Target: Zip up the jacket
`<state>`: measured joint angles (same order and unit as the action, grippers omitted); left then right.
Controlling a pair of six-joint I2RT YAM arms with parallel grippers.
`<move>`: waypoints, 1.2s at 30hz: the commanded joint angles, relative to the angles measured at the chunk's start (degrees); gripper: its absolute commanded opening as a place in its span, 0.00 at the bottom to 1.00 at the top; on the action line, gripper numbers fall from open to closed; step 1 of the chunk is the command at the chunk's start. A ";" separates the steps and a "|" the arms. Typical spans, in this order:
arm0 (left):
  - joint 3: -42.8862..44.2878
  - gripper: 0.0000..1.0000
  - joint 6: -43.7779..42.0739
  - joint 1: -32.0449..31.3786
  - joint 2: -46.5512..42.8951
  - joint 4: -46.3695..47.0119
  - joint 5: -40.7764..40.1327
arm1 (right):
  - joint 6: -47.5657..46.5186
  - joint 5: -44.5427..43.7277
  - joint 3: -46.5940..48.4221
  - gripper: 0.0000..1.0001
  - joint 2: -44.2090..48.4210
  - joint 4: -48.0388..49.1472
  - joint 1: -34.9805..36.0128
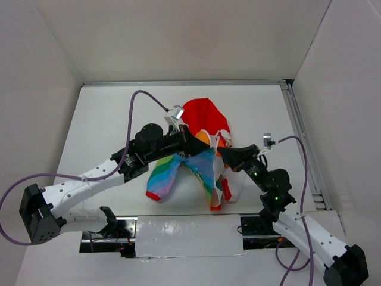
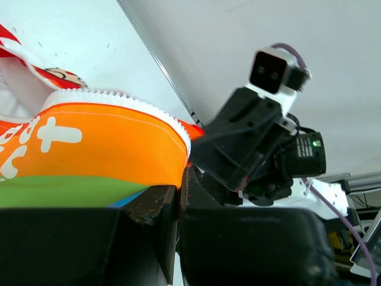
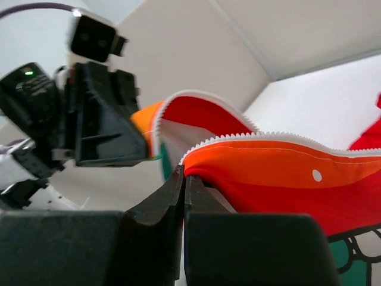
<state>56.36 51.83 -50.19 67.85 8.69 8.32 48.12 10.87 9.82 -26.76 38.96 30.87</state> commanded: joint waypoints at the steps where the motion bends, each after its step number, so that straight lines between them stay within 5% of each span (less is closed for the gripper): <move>1: 1.47 0.00 -1.30 -0.87 0.79 4.50 2.93 | -1.62 -3.49 2.92 0.00 -3.64 3.21 0.15; 10: 2.17 0.00 -1.12 -3.86 2.19 2.30 1.53 | 0.93 -5.16 6.70 0.00 -11.91 10.88 0.24; 24: -1.34 0.00 -1.56 -3.86 -6.59 -2.53 -5.67 | -1.01 -6.31 6.09 0.00 2.93 -3.36 -0.20; 36: 0.07 0.00 -2.97 -3.86 -5.01 -1.31 -6.30 | 3.12 0.29 2.48 0.00 3.30 -1.35 1.21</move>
<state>54.74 50.72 -53.82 62.83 3.22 1.76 49.82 9.89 12.99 -23.42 35.68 31.29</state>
